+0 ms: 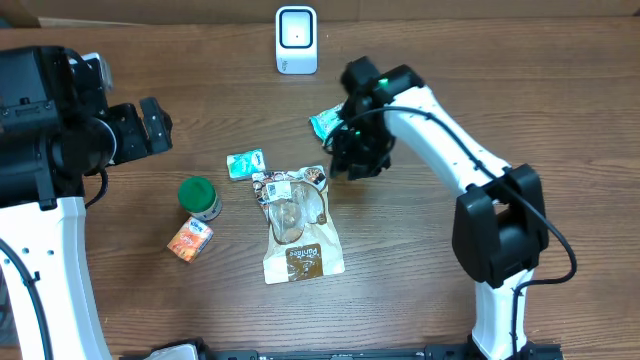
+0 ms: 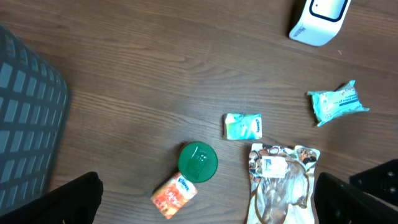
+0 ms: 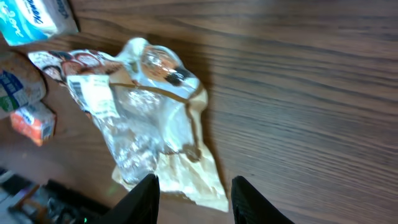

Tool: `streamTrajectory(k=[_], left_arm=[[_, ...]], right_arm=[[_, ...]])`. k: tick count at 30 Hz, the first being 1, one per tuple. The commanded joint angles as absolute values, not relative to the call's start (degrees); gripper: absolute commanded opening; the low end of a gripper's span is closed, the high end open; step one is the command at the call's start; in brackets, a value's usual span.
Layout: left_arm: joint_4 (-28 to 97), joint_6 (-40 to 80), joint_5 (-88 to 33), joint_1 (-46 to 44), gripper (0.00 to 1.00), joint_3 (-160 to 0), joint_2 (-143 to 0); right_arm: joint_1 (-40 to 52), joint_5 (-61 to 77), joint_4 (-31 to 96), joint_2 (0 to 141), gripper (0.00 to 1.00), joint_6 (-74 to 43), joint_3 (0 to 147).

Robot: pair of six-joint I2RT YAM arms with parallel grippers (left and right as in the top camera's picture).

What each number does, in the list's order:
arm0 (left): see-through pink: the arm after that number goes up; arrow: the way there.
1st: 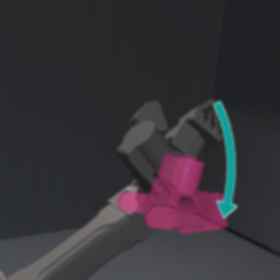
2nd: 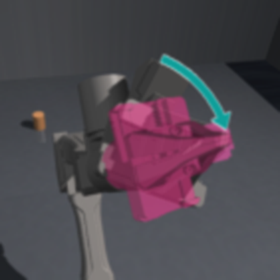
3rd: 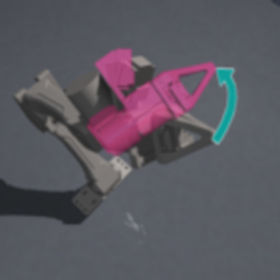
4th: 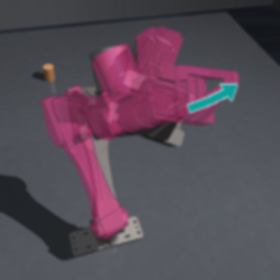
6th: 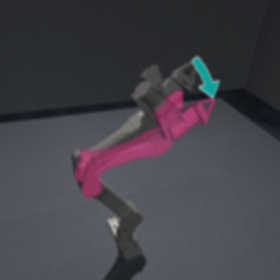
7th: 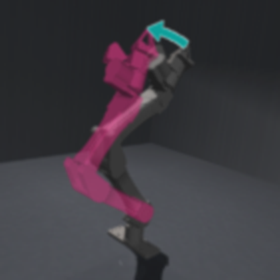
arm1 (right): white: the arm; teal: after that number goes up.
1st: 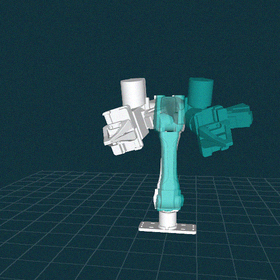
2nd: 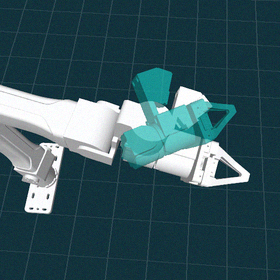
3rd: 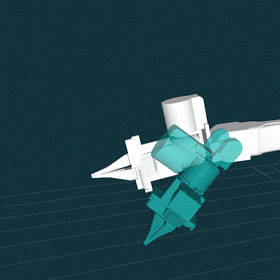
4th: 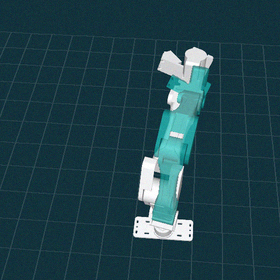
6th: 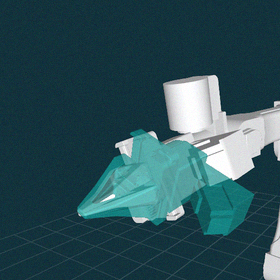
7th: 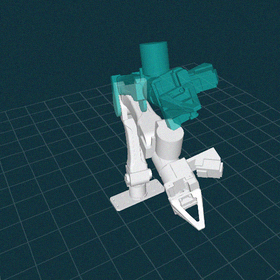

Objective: Scan the item barcode

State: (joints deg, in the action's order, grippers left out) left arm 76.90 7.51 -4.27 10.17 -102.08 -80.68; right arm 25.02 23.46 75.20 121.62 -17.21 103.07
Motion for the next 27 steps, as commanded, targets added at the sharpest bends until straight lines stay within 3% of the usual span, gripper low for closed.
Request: streamTrajectory(k=[1, 8, 9, 10, 11, 12, 18, 27], left_arm=[[76.29, 8.16, -4.89, 10.48, 1.00, -103.35, -80.38], [74.61, 15.40, -9.98, 10.48, 1.00, -103.35, -80.40], [74.78, 14.11, -11.51, 10.48, 0.94, -103.33, -80.42], [75.09, 12.69, -13.45, 10.46, 0.65, -103.33, -80.71], [75.83, 12.45, -15.38, 10.44, 0.30, -103.31, -81.06], [76.97, 13.37, -17.56, 10.31, 0.04, -103.22, -81.58], [78.48, 15.27, -19.53, 3.75, 0.04, -95.81, -84.16], [61.25, 22.06, -20.82, -11.03, 0.04, -68.77, -84.16]], right_arm=[[21.30, 29.71, 75.29, 121.69, 0.39, -8.91, 101.25], [16.67, 34.00, 74.76, 121.69, 0.40, -2.72, 96.36], [16.32, 34.79, 74.35, 121.69, 0.39, -1.89, 95.55], [16.10, 35.73, 74.06, 121.69, 0.39, -1.13, 94.98], [15.99, 36.71, 73.67, 121.69, 0.39, -0.30, 94.39], [15.99, 37.45, 73.30, 121.69, 0.38, 0.58, 93.93], [16.05, 37.45, 71.29, 121.69, 0.39, 0.51, 93.69], [16.05, 37.41, 70.67, 121.69, 0.42, 0.51, 93.69]])
